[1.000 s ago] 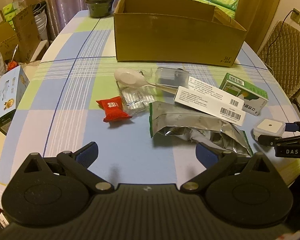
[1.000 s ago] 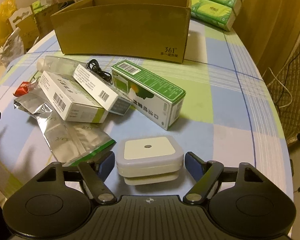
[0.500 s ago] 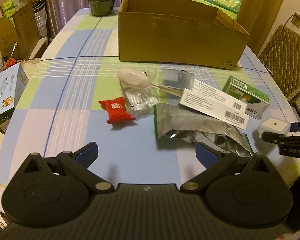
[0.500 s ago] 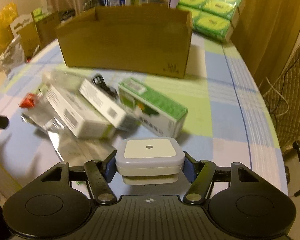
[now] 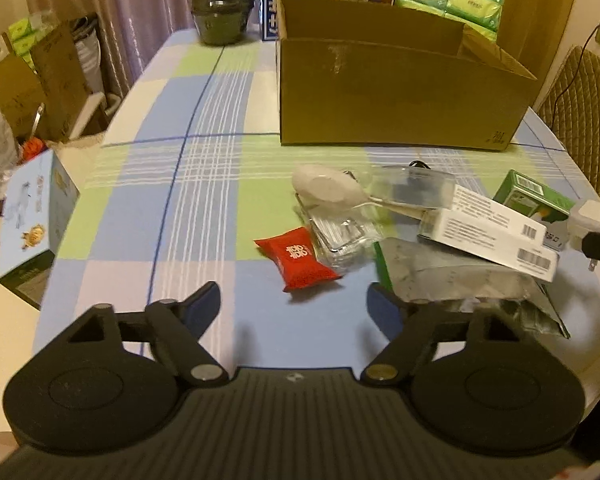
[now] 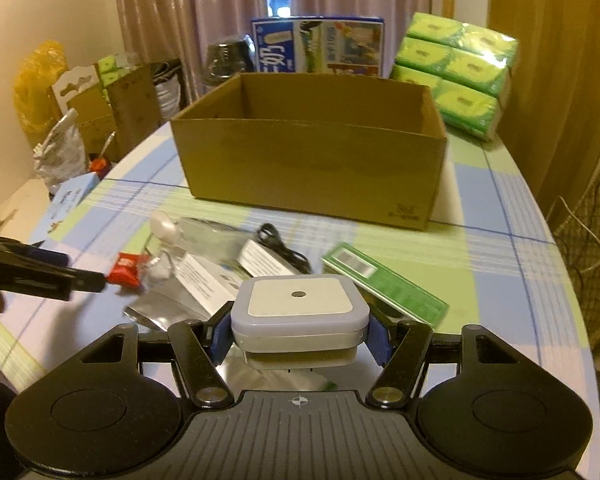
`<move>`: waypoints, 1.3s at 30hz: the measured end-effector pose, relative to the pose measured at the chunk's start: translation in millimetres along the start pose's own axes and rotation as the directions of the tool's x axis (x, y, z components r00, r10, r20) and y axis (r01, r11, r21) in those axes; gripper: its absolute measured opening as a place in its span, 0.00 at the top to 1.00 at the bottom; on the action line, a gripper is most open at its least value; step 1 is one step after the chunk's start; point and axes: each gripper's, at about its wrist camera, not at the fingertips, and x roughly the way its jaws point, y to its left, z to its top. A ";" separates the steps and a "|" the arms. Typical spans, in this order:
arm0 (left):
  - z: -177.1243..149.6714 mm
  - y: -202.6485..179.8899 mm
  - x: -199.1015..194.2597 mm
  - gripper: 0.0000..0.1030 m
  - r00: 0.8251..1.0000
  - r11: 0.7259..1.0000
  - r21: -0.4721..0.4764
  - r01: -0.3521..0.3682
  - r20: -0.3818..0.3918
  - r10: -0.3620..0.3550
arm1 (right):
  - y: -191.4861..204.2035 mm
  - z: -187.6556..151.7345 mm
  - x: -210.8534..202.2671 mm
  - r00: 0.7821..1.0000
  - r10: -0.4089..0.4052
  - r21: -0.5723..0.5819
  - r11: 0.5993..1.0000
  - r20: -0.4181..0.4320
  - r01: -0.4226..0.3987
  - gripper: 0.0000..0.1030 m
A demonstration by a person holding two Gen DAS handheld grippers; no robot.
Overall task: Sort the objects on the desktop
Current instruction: 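Grasp the red candy packet with the left tool while the right tool holds the night light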
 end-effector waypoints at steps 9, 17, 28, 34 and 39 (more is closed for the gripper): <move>11.7 8.7 42.6 0.52 0.998 0.999 0.000 0.053 -0.044 -0.053 | 13.3 7.0 16.2 1.000 0.009 -0.013 1.000 -0.008 -0.009 0.40; 15.7 16.1 58.5 0.65 0.997 0.999 0.005 0.051 -0.065 -0.051 | 17.7 9.1 22.8 1.000 0.013 -0.024 1.000 -0.010 -0.013 0.40; 13.4 17.4 67.4 0.65 0.997 0.993 0.110 0.043 -0.071 -0.036 | 14.9 9.7 21.3 1.000 0.000 -0.018 1.000 -0.016 0.000 0.40; 13.1 15.3 71.7 0.66 0.996 0.986 0.152 0.062 -0.070 -0.052 | 11.0 9.1 21.0 1.000 -0.007 -0.008 1.000 -0.020 0.007 0.40; 11.4 18.1 64.3 0.78 0.996 0.988 0.142 0.064 -0.077 -0.053 | 11.5 8.6 19.9 1.000 -0.001 -0.003 1.000 -0.020 0.001 0.40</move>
